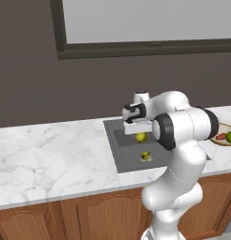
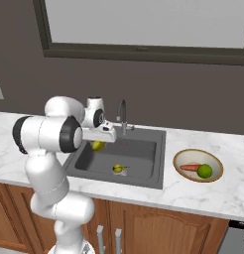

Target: There is a mixed pile of frozen fruits and vegetables on the counter. Locate all the frozen vegetables and place the items in a bowl on the counter. Take all the frozen fruits and defrost them in a running sink.

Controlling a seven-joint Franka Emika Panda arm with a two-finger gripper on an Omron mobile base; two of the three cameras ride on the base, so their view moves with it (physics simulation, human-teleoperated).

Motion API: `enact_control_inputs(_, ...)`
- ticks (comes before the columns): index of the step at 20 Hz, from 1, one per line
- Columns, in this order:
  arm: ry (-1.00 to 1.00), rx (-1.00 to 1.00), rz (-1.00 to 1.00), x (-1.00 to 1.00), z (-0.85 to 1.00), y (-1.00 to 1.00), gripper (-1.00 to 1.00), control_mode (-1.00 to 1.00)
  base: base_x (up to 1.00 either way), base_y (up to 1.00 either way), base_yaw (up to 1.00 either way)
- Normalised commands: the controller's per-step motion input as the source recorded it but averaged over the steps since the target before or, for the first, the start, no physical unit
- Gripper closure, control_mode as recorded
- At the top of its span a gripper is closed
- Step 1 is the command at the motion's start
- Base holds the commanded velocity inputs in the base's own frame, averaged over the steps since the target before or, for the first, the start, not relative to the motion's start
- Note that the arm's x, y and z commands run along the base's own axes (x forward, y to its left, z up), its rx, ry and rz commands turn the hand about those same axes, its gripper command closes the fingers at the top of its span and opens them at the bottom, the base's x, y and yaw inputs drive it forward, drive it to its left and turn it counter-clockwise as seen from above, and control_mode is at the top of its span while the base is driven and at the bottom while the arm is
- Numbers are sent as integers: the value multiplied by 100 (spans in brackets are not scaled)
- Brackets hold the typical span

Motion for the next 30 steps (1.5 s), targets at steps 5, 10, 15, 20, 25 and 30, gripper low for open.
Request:
enact_control_inputs(5, -1, 2, 9, 17, -40, -12, 100, -100, 0, 0, 0)
enact_control_inputs(10, -6, 0, 8, 8, -38, 0, 100, -100, 0, 0, 0)
enact_control_inputs(15, -5, 0, 6, 7, -44, 0, 100, -100, 0, 0, 0)
enact_control_inputs(20, -5, 0, 5, 4, -42, 0, 100, -100, 0, 0, 0)
enact_control_inputs(25, -3, 0, 4, 11, -44, -2, 100, -100, 0, 0, 0)
enact_control_inputs(30, 0, 2, 0, 20, -33, -9, 100, -100, 0, 0, 0)
